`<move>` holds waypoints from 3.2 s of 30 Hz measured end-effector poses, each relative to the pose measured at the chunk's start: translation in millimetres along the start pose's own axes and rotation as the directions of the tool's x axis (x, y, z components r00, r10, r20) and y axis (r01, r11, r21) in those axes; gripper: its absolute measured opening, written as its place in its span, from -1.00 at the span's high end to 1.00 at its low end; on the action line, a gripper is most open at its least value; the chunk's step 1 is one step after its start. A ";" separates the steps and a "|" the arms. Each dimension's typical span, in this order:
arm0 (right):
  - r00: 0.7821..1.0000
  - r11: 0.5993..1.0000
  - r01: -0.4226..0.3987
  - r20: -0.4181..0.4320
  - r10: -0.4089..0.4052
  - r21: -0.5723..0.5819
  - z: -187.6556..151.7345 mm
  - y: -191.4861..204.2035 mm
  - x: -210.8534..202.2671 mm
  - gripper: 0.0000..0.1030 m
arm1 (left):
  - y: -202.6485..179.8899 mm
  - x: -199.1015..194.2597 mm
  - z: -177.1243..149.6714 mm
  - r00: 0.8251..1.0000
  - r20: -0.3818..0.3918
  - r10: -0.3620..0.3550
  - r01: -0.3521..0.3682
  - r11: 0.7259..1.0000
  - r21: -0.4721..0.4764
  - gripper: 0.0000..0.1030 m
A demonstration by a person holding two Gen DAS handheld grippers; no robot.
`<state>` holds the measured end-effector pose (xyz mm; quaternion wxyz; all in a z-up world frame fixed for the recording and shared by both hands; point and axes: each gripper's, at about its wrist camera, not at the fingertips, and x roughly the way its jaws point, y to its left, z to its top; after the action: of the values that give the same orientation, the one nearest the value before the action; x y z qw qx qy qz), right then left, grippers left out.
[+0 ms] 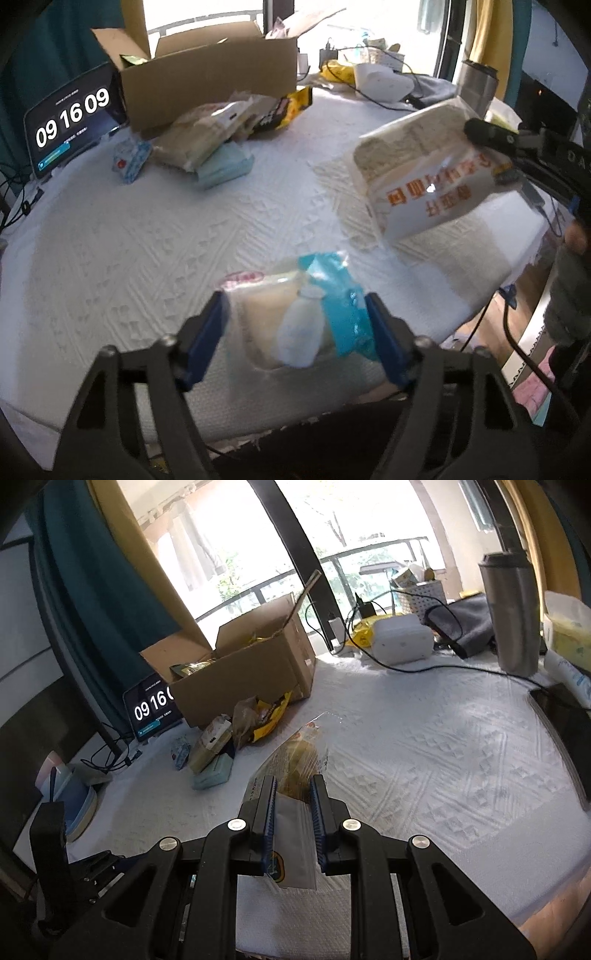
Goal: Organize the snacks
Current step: 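Grasp the bread loaf bag with the right tool while the left tool reaches for a clear packet, then carry both packets over the cardboard box and open both tools inside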
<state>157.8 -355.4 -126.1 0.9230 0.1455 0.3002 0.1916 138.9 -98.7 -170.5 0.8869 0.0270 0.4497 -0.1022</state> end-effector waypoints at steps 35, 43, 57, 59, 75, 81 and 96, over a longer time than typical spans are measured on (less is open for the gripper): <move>0.999 0.985 0.007 0.041 0.000 -0.175 98.1 68.8 56.6 0.63 | 122.6 -34.9 93.9 0.972 0.227 0.056 -0.033 0.994 -0.105 -0.35; 0.999 0.971 0.028 0.051 -0.017 -0.238 123.5 90.2 85.2 0.63 | 161.0 -40.5 121.7 0.942 0.312 0.124 -0.087 0.988 -0.130 -0.35; 0.995 0.942 0.085 0.084 -0.060 -0.323 161.0 136.5 132.1 0.63 | 207.3 -53.2 169.7 0.888 0.431 0.162 -0.119 0.985 -0.125 -0.35; 0.994 0.941 0.084 0.090 -0.058 -0.327 165.3 142.0 138.3 0.63 | 205.3 -53.9 176.3 0.882 0.443 0.161 -0.123 0.986 -0.113 -0.35; 0.982 0.925 0.061 0.190 0.012 -0.374 238.1 160.9 171.8 0.63 | 196.9 -45.7 266.3 0.833 0.534 0.143 -0.135 0.989 -0.054 -0.35; 0.976 0.931 0.058 0.217 0.023 -0.361 262.8 153.4 189.9 0.63 | 195.3 -19.5 306.6 0.834 0.533 0.144 -0.141 0.989 -0.046 -0.35; 0.987 0.966 0.059 0.160 -0.019 -0.251 298.6 114.7 287.1 0.63 | 234.6 99.9 393.2 0.931 0.338 0.134 -0.090 0.986 -0.140 -0.52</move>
<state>523.7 -173.1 6.9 0.9584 0.0342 0.2025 0.1984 556.1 59.9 -27.4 0.9566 -0.0203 0.2896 -0.0268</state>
